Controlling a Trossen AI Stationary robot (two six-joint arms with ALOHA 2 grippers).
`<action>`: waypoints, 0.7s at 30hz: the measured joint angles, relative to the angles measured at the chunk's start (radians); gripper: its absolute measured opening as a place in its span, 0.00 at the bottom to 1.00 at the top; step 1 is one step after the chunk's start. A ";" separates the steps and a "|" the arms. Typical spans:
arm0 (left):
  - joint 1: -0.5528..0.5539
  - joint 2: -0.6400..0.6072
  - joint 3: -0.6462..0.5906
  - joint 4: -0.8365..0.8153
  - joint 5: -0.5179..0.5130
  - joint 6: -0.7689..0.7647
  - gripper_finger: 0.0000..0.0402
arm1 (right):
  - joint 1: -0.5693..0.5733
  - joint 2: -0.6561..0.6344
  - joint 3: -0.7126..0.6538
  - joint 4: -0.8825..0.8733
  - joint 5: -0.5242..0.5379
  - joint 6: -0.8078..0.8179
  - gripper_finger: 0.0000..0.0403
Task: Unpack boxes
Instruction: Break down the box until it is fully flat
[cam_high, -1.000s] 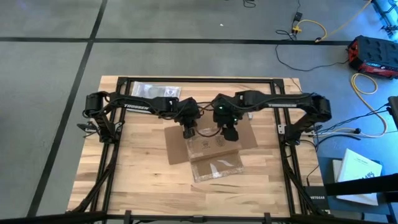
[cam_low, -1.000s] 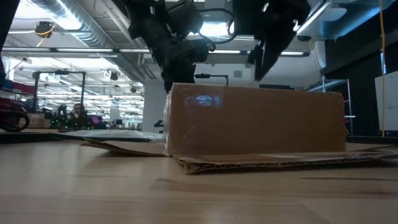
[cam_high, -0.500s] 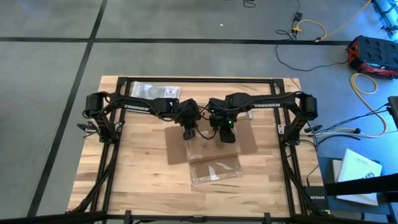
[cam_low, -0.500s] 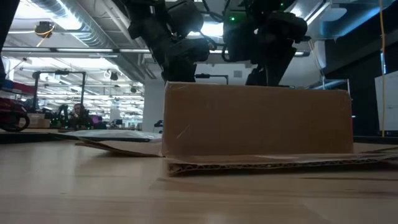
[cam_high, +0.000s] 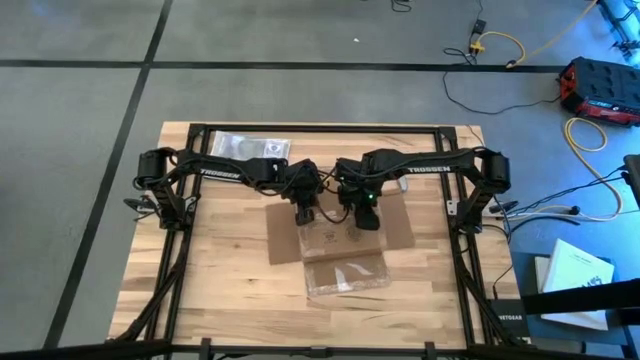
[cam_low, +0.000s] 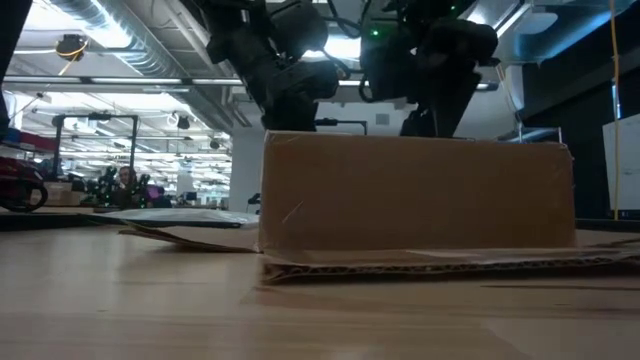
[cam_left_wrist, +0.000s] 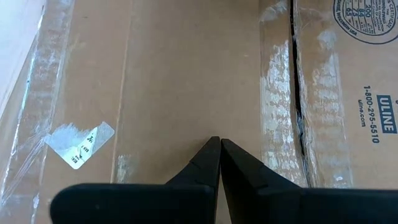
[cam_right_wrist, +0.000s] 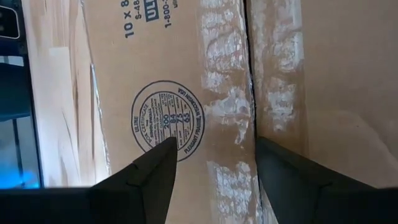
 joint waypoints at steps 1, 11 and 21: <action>0.000 0.000 0.000 0.002 0.000 -0.001 0.00 | 0.000 0.000 0.000 -0.006 -0.008 0.000 0.50; -0.001 0.002 0.000 0.022 0.007 -0.025 0.00 | 0.000 0.001 -0.002 -0.034 -0.194 0.062 0.50; -0.001 0.002 0.000 0.022 -0.002 -0.025 0.00 | 0.003 -0.003 -0.003 -0.047 -0.253 0.105 0.50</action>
